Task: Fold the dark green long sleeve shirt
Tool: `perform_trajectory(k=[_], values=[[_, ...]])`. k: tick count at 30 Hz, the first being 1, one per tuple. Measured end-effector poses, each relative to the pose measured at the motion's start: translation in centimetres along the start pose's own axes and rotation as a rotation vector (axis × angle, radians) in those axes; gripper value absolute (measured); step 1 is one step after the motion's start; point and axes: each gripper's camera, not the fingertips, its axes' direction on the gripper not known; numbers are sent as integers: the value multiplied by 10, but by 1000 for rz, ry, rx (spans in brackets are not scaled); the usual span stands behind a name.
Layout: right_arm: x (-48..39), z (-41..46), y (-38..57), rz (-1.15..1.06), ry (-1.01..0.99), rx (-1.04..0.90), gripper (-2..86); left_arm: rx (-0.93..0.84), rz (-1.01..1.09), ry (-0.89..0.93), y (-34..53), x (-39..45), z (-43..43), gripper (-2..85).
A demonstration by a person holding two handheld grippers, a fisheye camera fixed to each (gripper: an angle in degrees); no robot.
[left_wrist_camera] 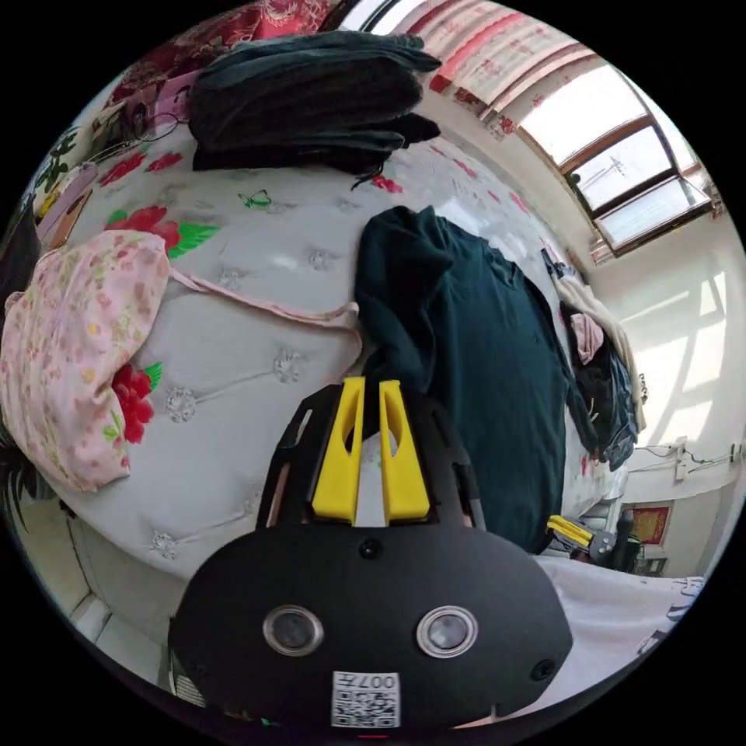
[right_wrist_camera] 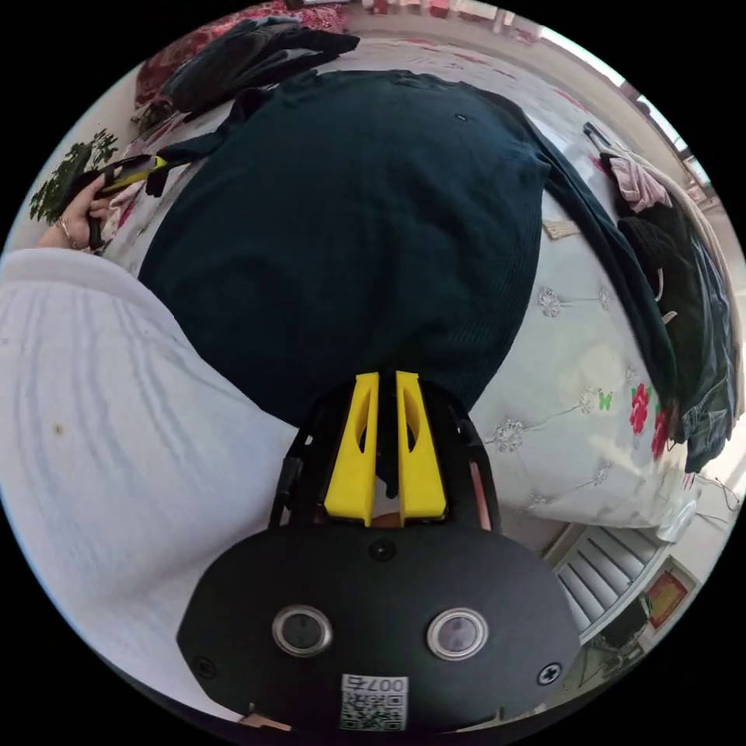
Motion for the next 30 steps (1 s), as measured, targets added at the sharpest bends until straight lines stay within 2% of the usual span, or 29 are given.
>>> perform_trajectory(k=[4, 6, 11, 14, 15, 17, 19, 20, 22, 24, 26, 30], values=[[0, -4, -3, -5, 37, -20, 15, 341, 18, 18, -55, -43, -111, 15], [-4, -6, -7, -54, 91, -53, 15, 413, 17, 53, -71, -62, -133, 13], [8, -15, -8, -58, 103, -93, 18, 371, -28, 42, -93, -73, -111, 7], [25, -41, -4, -16, 54, -19, 22, 358, 103, 150, -108, -19, -88, 5], [32, -57, -2, 5, 38, 35, 24, 353, 209, 206, -112, 20, -82, 7], [46, -80, 2, 37, 22, 119, 29, 315, 424, 331, -109, 94, -70, 11], [62, -101, 5, 80, 7, 195, 36, 202, 757, 527, -73, 204, -41, 25], [74, -113, 7, 119, -4, 243, 42, 162, 819, 581, -59, 228, -31, 32], [96, -126, 11, 185, -38, 307, 51, -40, 942, 755, 1, 299, 28, 75], [129, -133, 19, 285, -105, 349, 64, -173, 924, 801, 41, 323, 77, 99], [152, -136, 25, 342, -161, 360, 74, -254, 878, 733, 73, 329, 116, 106], [177, -135, 27, 323, -207, 356, 89, -367, 954, 396, 124, 314, 163, 94]])
